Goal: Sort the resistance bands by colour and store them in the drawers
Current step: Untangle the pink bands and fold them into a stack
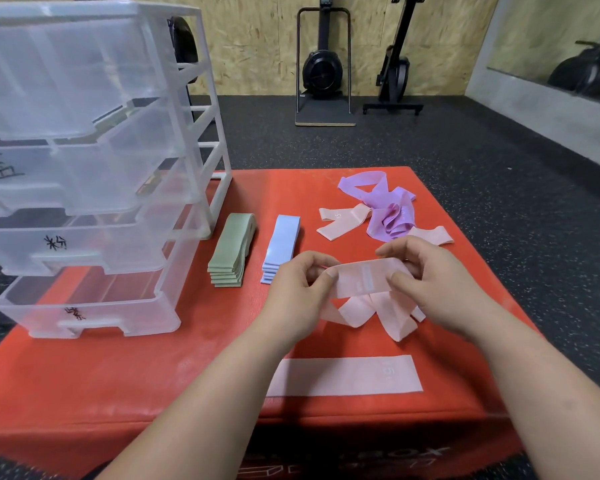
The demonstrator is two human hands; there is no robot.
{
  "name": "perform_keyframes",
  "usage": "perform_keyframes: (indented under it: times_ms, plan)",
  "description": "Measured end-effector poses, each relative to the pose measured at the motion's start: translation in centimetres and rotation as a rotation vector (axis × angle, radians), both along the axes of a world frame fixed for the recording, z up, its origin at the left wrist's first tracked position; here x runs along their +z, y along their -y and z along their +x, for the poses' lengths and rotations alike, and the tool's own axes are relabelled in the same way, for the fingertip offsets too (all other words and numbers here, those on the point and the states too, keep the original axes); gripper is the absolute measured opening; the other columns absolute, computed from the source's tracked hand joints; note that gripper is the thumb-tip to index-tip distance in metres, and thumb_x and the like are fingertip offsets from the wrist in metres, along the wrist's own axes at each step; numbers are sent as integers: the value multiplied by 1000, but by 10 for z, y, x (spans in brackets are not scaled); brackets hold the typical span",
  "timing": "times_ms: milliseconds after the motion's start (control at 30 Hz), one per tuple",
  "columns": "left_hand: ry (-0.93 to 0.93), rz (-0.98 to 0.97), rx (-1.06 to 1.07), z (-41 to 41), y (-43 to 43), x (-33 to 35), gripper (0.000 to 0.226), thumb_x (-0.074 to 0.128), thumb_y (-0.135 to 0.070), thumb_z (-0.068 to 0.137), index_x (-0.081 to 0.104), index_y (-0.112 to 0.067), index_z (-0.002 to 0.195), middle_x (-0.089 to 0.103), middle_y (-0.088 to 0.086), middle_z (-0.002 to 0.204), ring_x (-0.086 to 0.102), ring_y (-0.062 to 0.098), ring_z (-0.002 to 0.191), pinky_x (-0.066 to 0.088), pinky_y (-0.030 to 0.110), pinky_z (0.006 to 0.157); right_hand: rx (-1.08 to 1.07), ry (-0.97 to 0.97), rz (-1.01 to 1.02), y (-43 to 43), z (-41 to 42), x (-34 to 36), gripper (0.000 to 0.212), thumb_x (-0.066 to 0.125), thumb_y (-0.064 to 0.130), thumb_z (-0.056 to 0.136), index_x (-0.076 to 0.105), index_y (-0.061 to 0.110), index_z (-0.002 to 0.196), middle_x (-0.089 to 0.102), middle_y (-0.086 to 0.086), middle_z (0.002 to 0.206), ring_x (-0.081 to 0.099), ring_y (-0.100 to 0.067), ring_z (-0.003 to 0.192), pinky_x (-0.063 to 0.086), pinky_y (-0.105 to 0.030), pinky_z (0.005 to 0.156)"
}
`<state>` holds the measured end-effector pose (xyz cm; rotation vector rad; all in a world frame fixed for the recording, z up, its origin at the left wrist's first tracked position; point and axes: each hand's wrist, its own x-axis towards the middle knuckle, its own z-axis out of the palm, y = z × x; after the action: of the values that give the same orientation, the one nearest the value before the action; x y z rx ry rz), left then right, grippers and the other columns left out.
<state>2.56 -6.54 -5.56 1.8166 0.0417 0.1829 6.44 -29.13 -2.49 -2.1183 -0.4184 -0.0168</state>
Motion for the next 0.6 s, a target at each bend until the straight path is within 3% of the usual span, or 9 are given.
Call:
perform_keyframes:
  times_ms: [100,267,367,433,600]
  plan:
    - [-13,20,-6,1,0,-2,12,64,-24,102,73,-32,100,76,2,88,74,26,87,63,58,79,9,41,-95,-4,-3,-1,40,57,5,95,64,40,112,73,24,108,67,1,106,54,-35,95]
    - [5,220,13,1,-1,-3,15,65,-20,101,71,-33,100,73,-11,91,68,10,87,60,42,83,-51,177,-217,-11,-4,3,42,49,11,98,62,47,116,67,12,115,59,-2,111,51,-35,94]
    - [22,267,5,0,-1,-3,17,65,-19,100,69,-35,105,72,-18,100,69,4,91,59,39,84,-13,239,-119,-15,-8,11,46,56,2,97,67,41,118,69,25,114,65,2,101,52,-25,86]
    - [57,259,-9,-2,0,-2,18,67,-20,100,68,-33,113,71,-19,110,68,0,96,58,36,89,-12,309,-42,-18,-9,16,43,62,0,96,69,36,119,63,24,118,67,0,104,51,-15,80]
    - [190,189,-79,-7,5,7,34,71,-26,99,61,-35,130,63,-20,130,63,2,116,54,33,99,-2,322,159,-23,-16,27,41,66,0,96,67,34,119,67,11,109,72,-13,101,56,-26,79]
